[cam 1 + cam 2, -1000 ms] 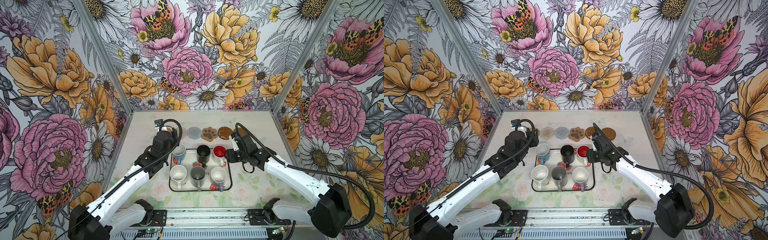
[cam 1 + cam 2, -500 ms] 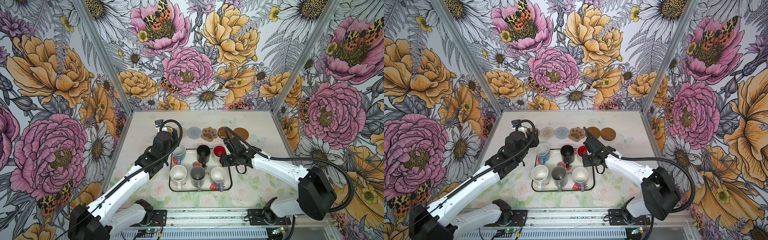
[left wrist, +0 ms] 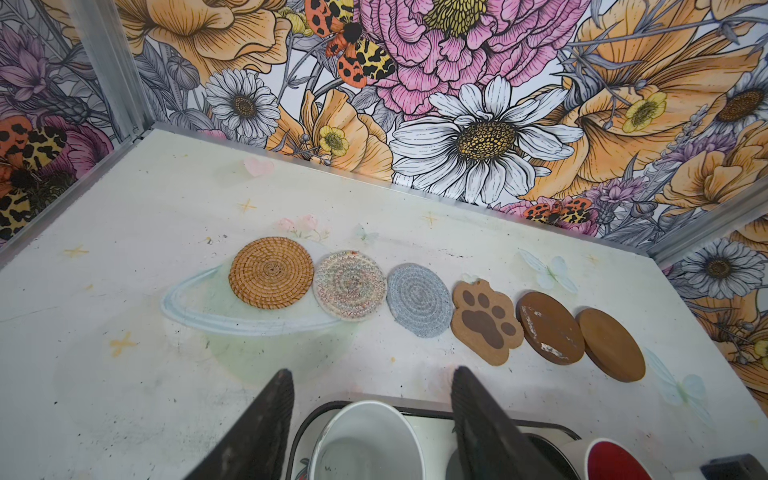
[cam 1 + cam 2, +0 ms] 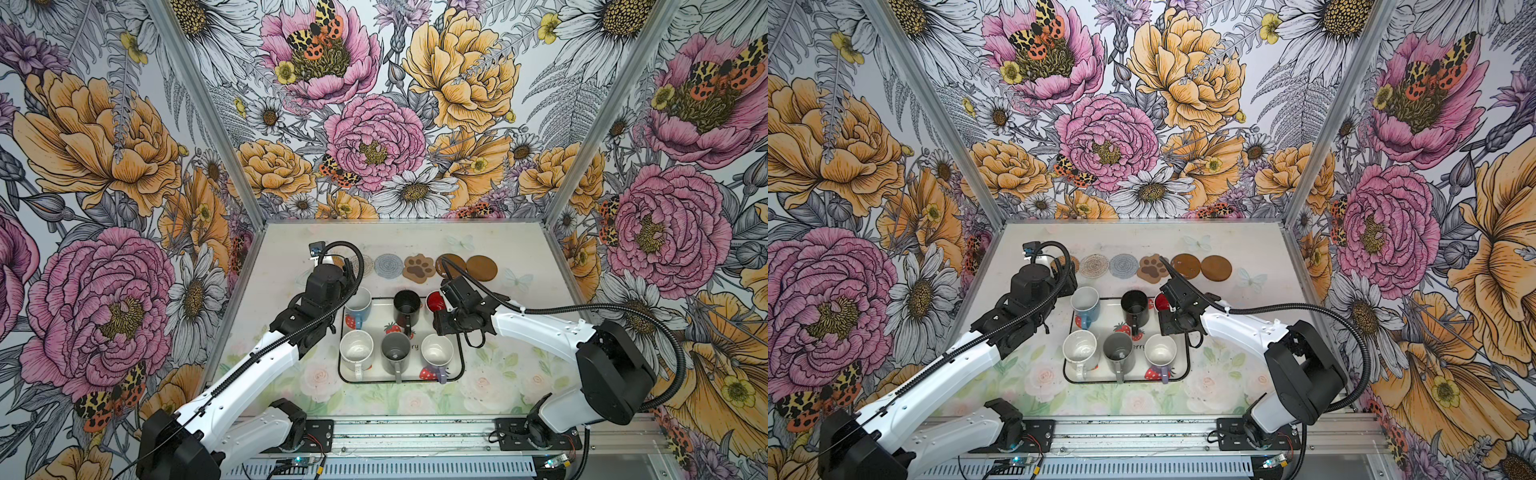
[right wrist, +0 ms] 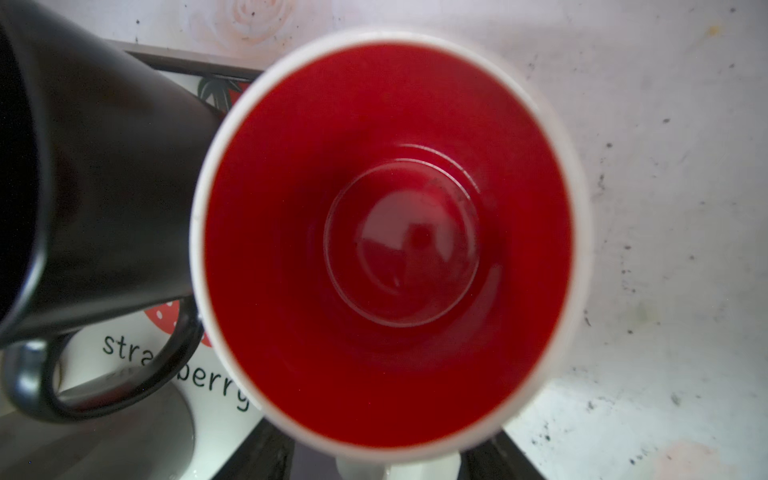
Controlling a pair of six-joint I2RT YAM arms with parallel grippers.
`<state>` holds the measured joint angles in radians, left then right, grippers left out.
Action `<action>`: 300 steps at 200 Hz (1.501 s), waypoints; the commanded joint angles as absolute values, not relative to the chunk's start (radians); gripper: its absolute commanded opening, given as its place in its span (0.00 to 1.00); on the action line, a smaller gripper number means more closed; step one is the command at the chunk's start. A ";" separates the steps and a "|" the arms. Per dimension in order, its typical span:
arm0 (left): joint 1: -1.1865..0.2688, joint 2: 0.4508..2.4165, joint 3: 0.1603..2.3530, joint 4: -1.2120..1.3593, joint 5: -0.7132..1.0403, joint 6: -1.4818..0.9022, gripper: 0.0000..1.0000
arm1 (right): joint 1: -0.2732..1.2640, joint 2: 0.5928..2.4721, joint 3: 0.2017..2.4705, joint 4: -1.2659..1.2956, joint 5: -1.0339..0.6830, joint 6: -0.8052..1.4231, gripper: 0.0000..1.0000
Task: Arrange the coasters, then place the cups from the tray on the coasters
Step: 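Lower the right gripper into the red-inside mug and grasp it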
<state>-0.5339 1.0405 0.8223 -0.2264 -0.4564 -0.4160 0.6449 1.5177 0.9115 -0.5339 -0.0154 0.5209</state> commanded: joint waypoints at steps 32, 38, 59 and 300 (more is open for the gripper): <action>-0.512 1.020 0.802 -0.201 -0.469 -0.408 0.63 | 0.655 1.574 0.952 -0.494 0.018 0.536 0.59; -0.510 1.019 0.802 -0.200 -0.469 -0.408 0.63 | 0.655 1.579 0.952 -0.493 0.017 0.537 0.58; -0.506 1.020 0.799 -0.199 -0.465 -0.411 0.63 | 0.655 1.593 0.961 -0.487 0.021 0.539 0.53; -0.473 1.038 0.792 -0.192 -0.434 -0.407 0.63 | 0.658 1.521 1.068 -0.592 0.167 0.406 0.00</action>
<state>-0.4854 1.0405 0.8085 -0.2184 -0.4530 -0.4160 0.6514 1.5646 1.0008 -0.6056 0.1131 0.4446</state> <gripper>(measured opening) 0.635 0.168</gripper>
